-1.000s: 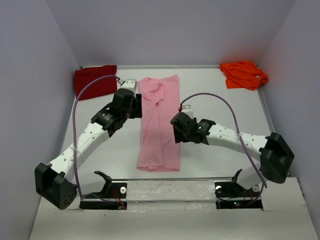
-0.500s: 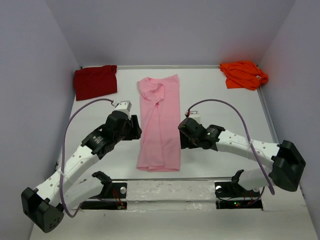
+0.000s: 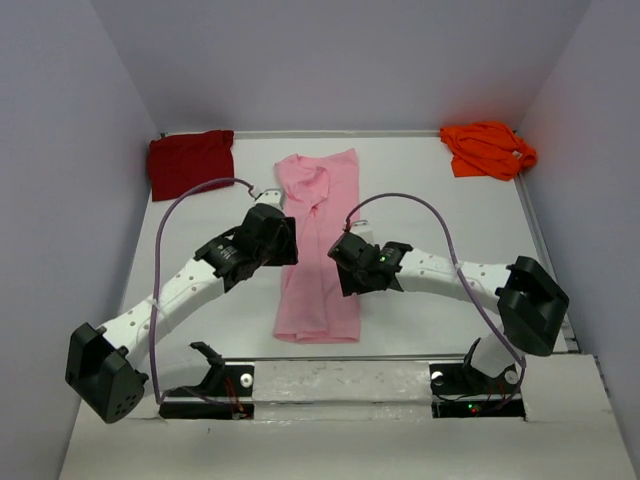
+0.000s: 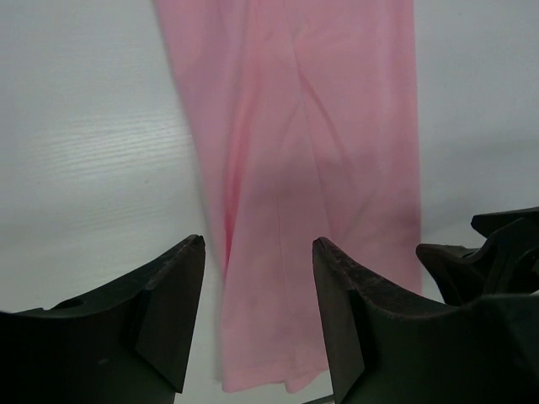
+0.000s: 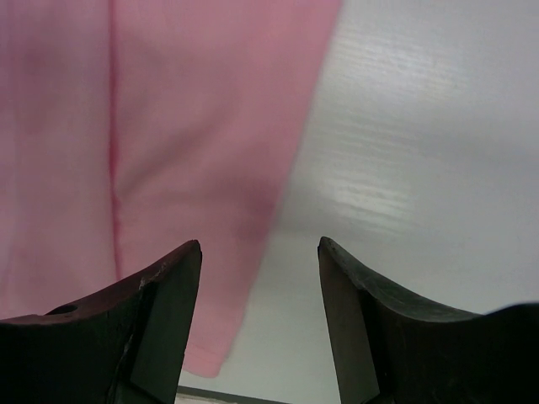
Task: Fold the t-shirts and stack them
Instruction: Fold the tshirt
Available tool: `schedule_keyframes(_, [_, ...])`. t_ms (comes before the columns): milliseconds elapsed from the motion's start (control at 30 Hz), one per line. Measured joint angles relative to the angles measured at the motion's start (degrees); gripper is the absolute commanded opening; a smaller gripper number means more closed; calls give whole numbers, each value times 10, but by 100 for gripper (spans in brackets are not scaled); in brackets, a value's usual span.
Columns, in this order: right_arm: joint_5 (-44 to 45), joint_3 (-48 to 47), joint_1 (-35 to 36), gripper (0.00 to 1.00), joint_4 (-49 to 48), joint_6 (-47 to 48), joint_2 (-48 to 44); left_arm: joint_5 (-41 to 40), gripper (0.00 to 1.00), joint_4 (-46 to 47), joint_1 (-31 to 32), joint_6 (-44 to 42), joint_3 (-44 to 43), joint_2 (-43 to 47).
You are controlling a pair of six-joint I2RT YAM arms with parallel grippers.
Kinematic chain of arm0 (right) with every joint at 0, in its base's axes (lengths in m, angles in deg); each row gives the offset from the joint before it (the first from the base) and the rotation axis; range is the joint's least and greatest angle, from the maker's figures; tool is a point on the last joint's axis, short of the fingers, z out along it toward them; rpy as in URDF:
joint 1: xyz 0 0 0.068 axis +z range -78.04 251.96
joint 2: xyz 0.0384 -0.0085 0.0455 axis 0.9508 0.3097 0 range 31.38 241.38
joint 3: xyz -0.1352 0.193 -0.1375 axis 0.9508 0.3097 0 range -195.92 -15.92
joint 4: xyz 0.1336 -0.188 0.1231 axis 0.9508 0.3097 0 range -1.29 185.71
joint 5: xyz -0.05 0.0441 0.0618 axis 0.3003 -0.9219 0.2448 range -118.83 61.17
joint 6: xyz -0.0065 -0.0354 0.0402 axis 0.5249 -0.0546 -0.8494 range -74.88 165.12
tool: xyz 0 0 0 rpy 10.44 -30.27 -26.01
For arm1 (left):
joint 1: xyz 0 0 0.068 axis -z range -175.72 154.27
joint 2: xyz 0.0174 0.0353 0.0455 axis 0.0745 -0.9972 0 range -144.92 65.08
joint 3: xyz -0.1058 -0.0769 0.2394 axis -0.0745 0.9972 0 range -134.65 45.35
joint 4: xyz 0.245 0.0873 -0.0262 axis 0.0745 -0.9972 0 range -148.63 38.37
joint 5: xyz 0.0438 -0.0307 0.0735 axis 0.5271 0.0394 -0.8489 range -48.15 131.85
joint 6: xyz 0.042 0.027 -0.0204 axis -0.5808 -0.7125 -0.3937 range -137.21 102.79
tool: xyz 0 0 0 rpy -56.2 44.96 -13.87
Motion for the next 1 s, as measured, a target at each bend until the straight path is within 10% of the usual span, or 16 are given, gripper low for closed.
schedule_keyframes(300, [10, -133, -13, 64, -20, 59, 92, -37, 64, 50, 0, -43, -41, -20])
schedule_keyframes(667, [-8, -256, -50, 63, -37, 116, 256, -116, 64, 128, 0, -52, 85, 234])
schedule_keyframes(1000, [-23, -384, -68, 64, -38, 153, 341, -134, 64, 140, 0, -52, 105, 258])
